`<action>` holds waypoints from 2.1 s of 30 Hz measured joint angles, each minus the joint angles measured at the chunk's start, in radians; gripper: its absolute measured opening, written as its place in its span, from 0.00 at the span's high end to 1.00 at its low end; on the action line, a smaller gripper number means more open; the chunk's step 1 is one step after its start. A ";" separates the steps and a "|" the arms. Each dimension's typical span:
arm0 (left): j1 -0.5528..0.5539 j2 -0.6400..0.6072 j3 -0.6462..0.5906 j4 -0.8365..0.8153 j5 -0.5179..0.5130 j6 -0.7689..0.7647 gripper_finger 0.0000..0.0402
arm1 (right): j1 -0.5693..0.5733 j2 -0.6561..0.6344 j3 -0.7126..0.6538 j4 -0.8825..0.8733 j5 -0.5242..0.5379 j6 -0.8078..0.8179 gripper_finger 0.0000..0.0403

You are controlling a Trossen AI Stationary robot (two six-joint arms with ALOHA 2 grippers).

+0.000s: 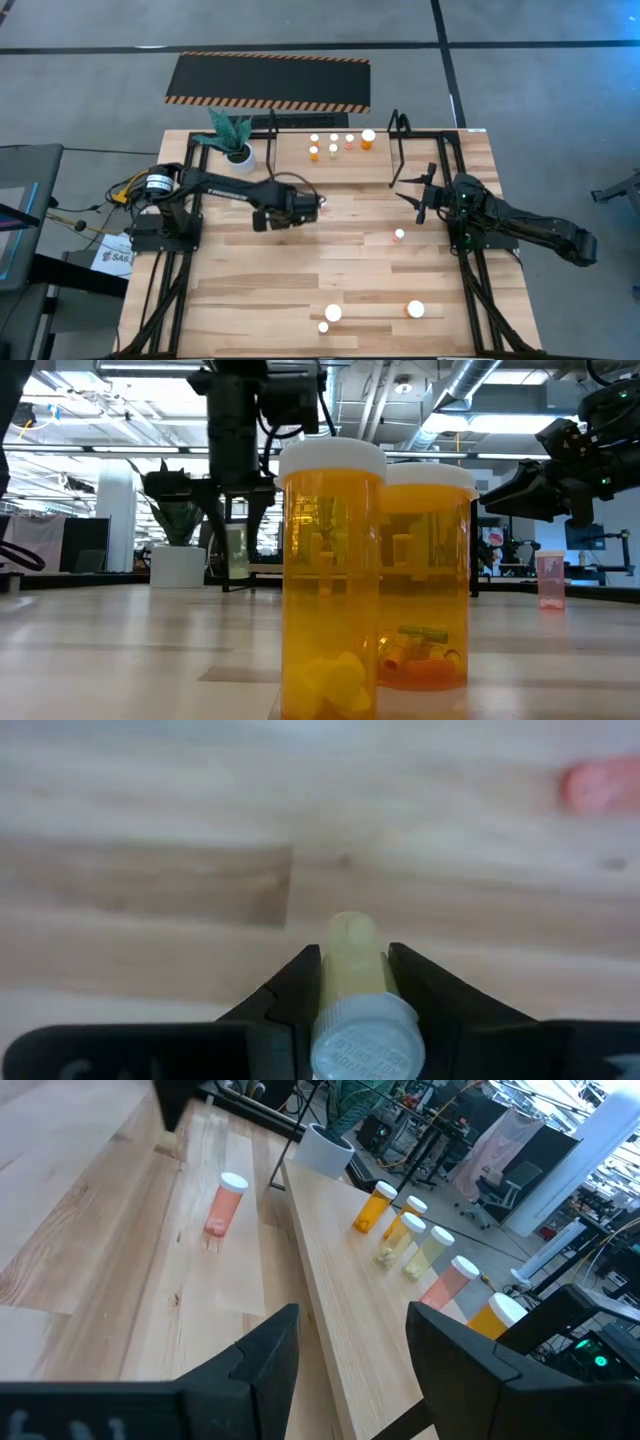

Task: Pick and place medicine bottles onto shelf by color
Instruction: Move the yellow pill bottle to the center of the table

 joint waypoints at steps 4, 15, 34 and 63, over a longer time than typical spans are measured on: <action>0.062 0.000 0.018 0.012 -0.004 0.063 0.77 | 0.000 0.000 0.000 0.000 0.000 0.000 0.49; 0.116 0.000 0.018 0.078 -0.040 0.118 0.77 | 0.000 0.000 0.000 0.000 0.000 0.000 0.49; 0.130 0.101 0.033 0.114 0.020 0.161 0.77 | 0.000 0.000 0.000 0.000 0.000 0.000 0.49; 0.128 0.098 0.089 0.094 0.150 0.142 0.38 | 0.000 0.000 0.000 0.000 0.000 0.000 0.49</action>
